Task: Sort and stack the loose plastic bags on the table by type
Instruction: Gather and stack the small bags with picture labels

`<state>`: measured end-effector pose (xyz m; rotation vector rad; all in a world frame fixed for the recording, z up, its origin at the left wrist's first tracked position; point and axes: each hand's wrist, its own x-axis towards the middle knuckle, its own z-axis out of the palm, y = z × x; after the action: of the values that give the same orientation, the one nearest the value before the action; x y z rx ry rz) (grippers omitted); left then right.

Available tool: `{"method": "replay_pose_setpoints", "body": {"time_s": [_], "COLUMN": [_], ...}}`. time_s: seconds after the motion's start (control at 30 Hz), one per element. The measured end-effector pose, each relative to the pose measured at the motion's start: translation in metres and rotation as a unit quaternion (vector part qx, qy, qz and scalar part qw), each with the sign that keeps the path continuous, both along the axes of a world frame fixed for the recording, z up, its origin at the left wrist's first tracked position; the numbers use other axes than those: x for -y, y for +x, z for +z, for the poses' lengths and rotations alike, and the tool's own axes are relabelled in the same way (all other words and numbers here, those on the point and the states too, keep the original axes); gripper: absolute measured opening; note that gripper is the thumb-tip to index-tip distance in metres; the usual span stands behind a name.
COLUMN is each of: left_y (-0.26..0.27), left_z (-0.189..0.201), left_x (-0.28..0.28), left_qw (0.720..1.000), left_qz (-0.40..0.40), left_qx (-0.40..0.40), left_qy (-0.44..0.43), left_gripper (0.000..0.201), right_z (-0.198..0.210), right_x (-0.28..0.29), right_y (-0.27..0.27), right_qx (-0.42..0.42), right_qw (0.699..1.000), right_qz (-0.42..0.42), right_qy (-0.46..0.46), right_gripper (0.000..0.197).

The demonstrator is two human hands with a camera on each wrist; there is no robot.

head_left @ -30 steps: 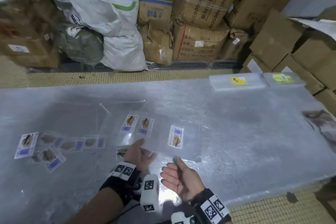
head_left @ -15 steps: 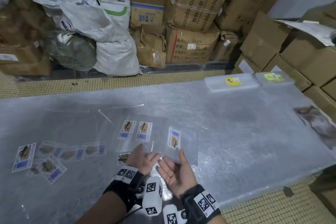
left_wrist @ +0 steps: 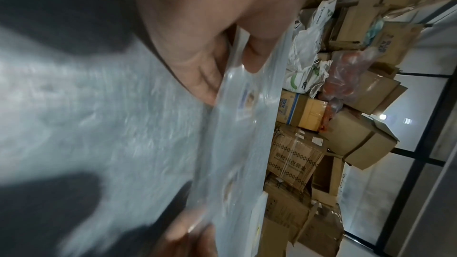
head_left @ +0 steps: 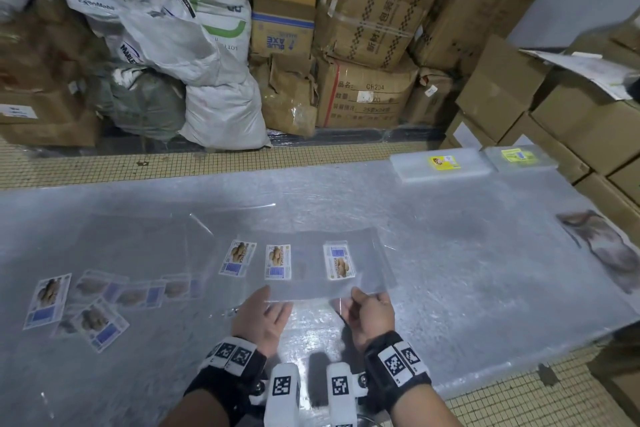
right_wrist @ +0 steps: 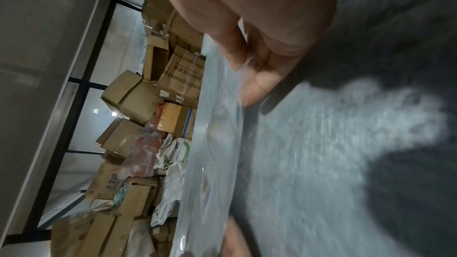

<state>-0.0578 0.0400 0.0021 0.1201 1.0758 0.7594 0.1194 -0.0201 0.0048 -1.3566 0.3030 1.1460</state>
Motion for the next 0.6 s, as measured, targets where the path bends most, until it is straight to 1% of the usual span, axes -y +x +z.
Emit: {"method": "replay_pose_setpoints", "body": {"time_s": [0.07, 0.1, 0.17, 0.3, 0.4, 0.5, 0.6], "left_y": [-0.006, -0.009, -0.016, -0.04, -0.044, -0.032, -0.02], "left_z": [-0.003, -0.004, -0.008, -0.021, -0.025, -0.028, -0.027], "left_x": [-0.004, -0.006, -0.01, -0.018, -0.016, -0.01, -0.006], "left_qw": [0.999, 0.999, 0.998, 0.992, 0.985, 0.974, 0.961], "left_qz": [0.022, 0.029, 0.047, 0.04, 0.032, 0.012, 0.055], "left_qx": [-0.029, -0.031, -0.044, -0.109, -0.155, -0.205, -0.254], "left_qy": [0.007, 0.014, 0.027, 0.054, 0.064, 0.094, 0.096], "left_gripper": [0.046, 0.047, 0.047, 0.044, 0.044, 0.048, 0.044], "right_z": [-0.003, -0.004, -0.003, 0.003, 0.005, 0.004, 0.001], "right_x": [0.0, 0.001, 0.003, 0.004, 0.004, 0.003, 0.0], "right_y": [0.007, 0.011, 0.02, 0.035, 0.043, 0.049, 0.051], "right_qx": [0.007, 0.013, 0.018, 0.023, 0.043, 0.037, 0.028], "right_qw": [1.0, 1.0, 1.0, 0.999, 0.997, 0.996, 0.994], "right_qz": [0.0, 0.003, 0.006, 0.038, 0.057, 0.076, 0.099], "right_qy": [-0.006, -0.008, -0.01, -0.013, -0.025, -0.022, -0.025], "right_gripper": [0.064, 0.065, 0.059, 0.04, 0.037, 0.036, 0.033]}}
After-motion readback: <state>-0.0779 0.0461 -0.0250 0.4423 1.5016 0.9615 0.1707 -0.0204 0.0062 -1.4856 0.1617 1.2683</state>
